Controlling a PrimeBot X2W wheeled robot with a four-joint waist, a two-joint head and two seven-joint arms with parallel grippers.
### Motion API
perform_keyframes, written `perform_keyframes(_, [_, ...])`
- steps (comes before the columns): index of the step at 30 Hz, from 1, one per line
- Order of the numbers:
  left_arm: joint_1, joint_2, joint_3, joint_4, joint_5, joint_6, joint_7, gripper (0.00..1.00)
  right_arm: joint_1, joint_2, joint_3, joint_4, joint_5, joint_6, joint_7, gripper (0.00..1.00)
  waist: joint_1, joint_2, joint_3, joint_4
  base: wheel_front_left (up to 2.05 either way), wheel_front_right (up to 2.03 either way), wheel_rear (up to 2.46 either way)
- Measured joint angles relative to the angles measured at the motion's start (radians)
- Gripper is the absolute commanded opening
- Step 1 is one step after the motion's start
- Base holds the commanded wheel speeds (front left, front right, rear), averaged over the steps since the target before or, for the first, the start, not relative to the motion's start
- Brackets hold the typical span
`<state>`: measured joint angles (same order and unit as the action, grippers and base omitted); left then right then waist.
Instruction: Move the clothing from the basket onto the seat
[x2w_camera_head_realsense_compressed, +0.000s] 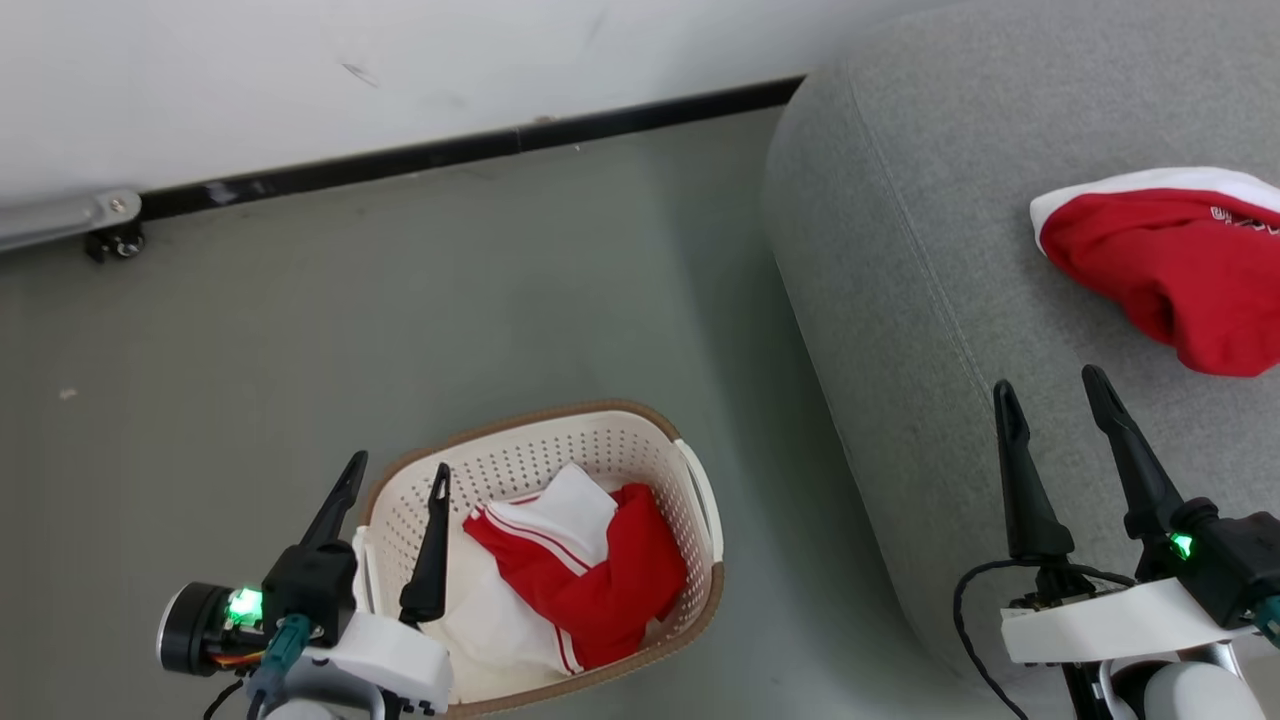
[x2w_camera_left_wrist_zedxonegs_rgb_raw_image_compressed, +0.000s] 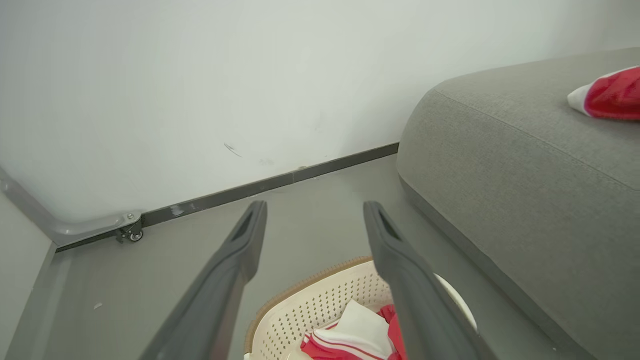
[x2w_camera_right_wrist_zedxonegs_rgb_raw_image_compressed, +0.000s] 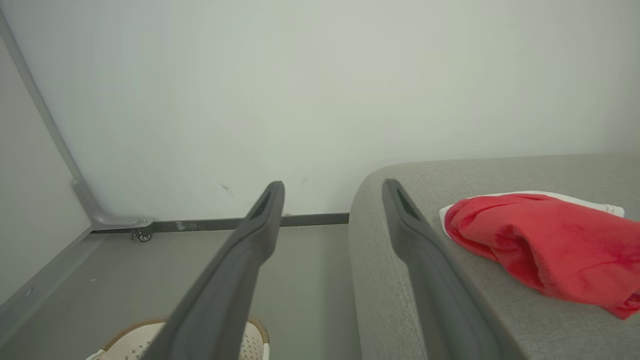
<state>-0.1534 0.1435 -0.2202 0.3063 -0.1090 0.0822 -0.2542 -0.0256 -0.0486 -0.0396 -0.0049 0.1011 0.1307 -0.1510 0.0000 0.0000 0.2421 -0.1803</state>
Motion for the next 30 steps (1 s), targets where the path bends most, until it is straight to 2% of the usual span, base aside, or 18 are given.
perform_keyframes(12, [-0.076, 0.019, -0.026, 0.1, 0.025, -0.027, 0.035, 1.0, -0.034, 0.001, -0.012, -0.025, -0.005, 0.0, -0.009, 1.0, 0.0, 0.0, 0.106, -0.052, 0.0, 0.0, 0.0])
perform_keyframes(30, [-0.162, 0.051, -0.044, 0.244, 0.058, -0.043, 0.106, 1.0, -0.087, 0.005, -0.001, -0.032, 0.006, 0.0, -0.037, 1.0, 0.0, 0.0, 0.254, -0.12, 0.0, 0.0, 0.0])
